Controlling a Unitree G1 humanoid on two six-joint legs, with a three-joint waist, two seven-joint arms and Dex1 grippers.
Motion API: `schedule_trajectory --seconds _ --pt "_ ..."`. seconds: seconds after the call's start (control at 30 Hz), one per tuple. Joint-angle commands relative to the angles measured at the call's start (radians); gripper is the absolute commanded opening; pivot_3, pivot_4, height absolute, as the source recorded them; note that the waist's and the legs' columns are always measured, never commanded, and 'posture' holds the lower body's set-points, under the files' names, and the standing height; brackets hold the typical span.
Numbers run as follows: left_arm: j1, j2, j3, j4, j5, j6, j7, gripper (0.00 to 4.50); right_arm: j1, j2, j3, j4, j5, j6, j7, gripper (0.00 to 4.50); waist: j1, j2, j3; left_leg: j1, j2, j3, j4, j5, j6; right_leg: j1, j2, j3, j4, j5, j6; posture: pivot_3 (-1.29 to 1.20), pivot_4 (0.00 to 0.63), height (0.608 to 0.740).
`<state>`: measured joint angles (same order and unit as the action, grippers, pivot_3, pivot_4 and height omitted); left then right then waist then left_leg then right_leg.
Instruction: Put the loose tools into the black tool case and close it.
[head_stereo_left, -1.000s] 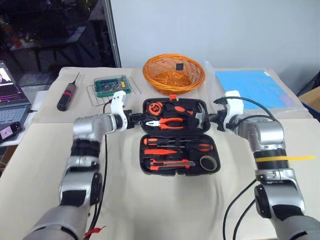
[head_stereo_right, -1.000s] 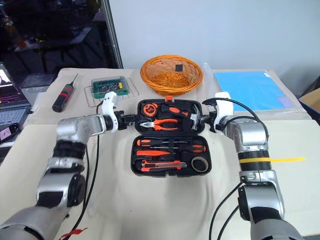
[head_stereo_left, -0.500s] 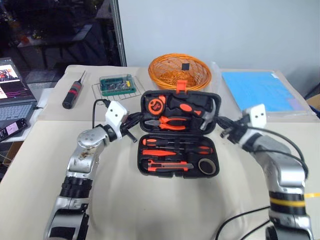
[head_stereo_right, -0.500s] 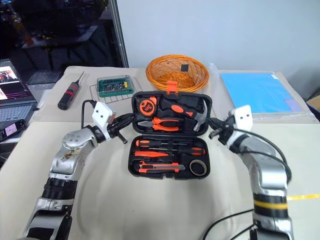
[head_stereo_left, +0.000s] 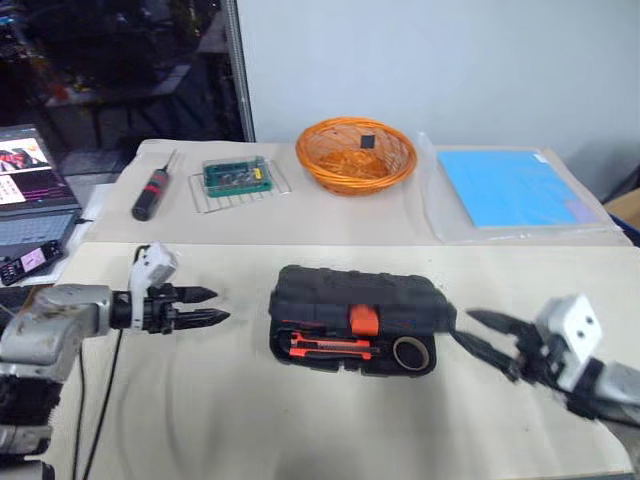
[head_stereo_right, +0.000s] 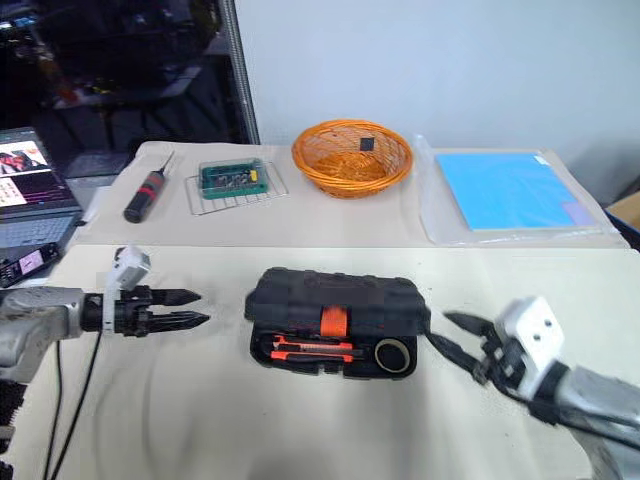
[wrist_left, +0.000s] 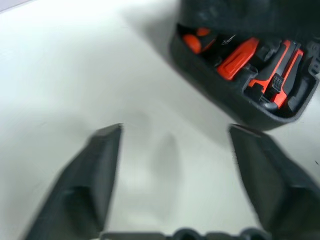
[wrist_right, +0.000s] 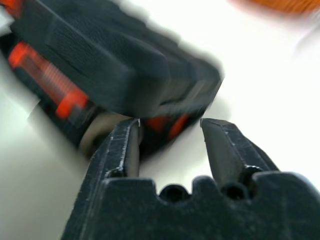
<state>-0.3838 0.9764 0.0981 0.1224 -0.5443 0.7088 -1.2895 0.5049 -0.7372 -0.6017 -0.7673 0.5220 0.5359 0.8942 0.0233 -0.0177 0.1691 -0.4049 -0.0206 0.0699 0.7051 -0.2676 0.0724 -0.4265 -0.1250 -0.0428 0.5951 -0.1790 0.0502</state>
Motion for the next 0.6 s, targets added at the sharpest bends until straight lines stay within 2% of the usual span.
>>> schedule_trajectory --seconds 0.03,0.13,0.17,0.23,0.3,0.37,0.47,0.53,0.57,0.6 --pt "-0.064 0.024 0.022 -0.053 -0.098 0.063 -0.110 4.50 0.073 -0.012 -0.147 -0.080 0.173 0.064 0.065 1.54 -0.001 -0.003 -0.002 0.001 0.001 0.000 0.000 0.000 0.000 0.002 0.000 0.000 -0.001 0.000 0.000 0.00 0.150 0.740" --pt "-0.073 0.034 -0.008 -0.144 -0.147 0.106 -0.165 4.50 0.125 -0.039 -0.113 -0.133 0.205 0.088 0.094 0.51 -0.010 -0.004 -0.002 0.004 0.001 0.001 -0.001 -0.001 0.000 0.003 -0.004 0.002 -0.001 0.000 0.000 0.00 0.150 0.740" --pt "-0.077 0.024 -0.023 -0.188 -0.156 0.108 -0.168 4.22 0.125 -0.048 -0.072 -0.150 0.199 0.095 0.082 0.08 -0.011 -0.004 -0.002 0.004 0.001 0.001 -0.001 -0.001 0.000 0.003 -0.005 0.002 0.000 0.000 0.000 0.00 0.150 0.740" --pt "-0.075 -0.002 -0.054 -0.263 -0.153 0.081 -0.168 3.78 0.111 -0.068 0.036 -0.179 0.185 0.117 0.051 0.00 -0.011 -0.004 -0.002 0.003 0.001 0.000 -0.002 -0.001 0.000 0.002 -0.004 0.002 0.000 0.000 -0.002 0.00 0.150 0.740" --pt "-0.081 -0.031 -0.075 -0.300 -0.156 0.076 -0.155 3.06 0.073 -0.087 0.159 -0.179 0.146 0.149 0.003 0.00 -0.011 -0.004 -0.002 0.003 0.001 0.001 -0.003 -0.001 -0.001 0.002 -0.004 0.002 0.000 0.001 -0.006 0.00 0.150 0.740" --pt "-0.093 -0.059 -0.101 -0.320 -0.139 0.053 -0.153 2.22 0.002 -0.115 0.315 -0.141 0.039 0.149 -0.055 0.00 -0.010 -0.004 -0.002 0.001 0.001 0.000 -0.003 -0.001 -0.001 0.002 -0.004 0.002 0.000 0.003 -0.010 0.00 0.150 0.740" --pt "-0.110 -0.093 -0.147 -0.344 -0.115 0.019 -0.155 1.16 -0.166 -0.099 0.491 -0.042 -0.094 0.156 -0.169 0.00 -0.011 -0.006 -0.002 -0.001 0.000 0.001 -0.002 -0.001 -0.001 0.001 -0.003 0.002 0.000 0.003 -0.010 0.00 0.150 0.740" --pt "-0.124 -0.111 -0.177 -0.356 -0.102 -0.003 -0.159 0.41 -0.303 -0.060 0.570 0.030 -0.151 0.180 -0.243 0.00 -0.013 -0.007 -0.002 -0.001 0.000 0.001 -0.001 -0.001 0.000 0.001 -0.002 0.002 0.000 0.002 -0.010 0.00 0.150 0.740" --pt "-0.138 -0.124 -0.196 -0.356 -0.088 -0.019 -0.158 0.08 -0.423 0.000 0.603 0.092 -0.185 0.217 -0.319 0.00 -0.011 -0.007 -0.001 -0.001 0.000 0.001 0.000 -0.001 0.000 0.001 -0.003 0.001 0.000 0.001 -0.008 0.00 0.150 0.740" --pt "-0.147 -0.132 -0.209 -0.356 -0.079 -0.029 -0.156 0.03 -0.505 0.042 0.623 0.135 -0.207 0.245 -0.372 0.00 -0.016 -0.010 -0.001 -0.003 -0.001 0.001 -0.001 -0.001 0.000 -0.001 -0.003 0.002 0.000 0.001 -0.007 0.00 0.150 0.740"
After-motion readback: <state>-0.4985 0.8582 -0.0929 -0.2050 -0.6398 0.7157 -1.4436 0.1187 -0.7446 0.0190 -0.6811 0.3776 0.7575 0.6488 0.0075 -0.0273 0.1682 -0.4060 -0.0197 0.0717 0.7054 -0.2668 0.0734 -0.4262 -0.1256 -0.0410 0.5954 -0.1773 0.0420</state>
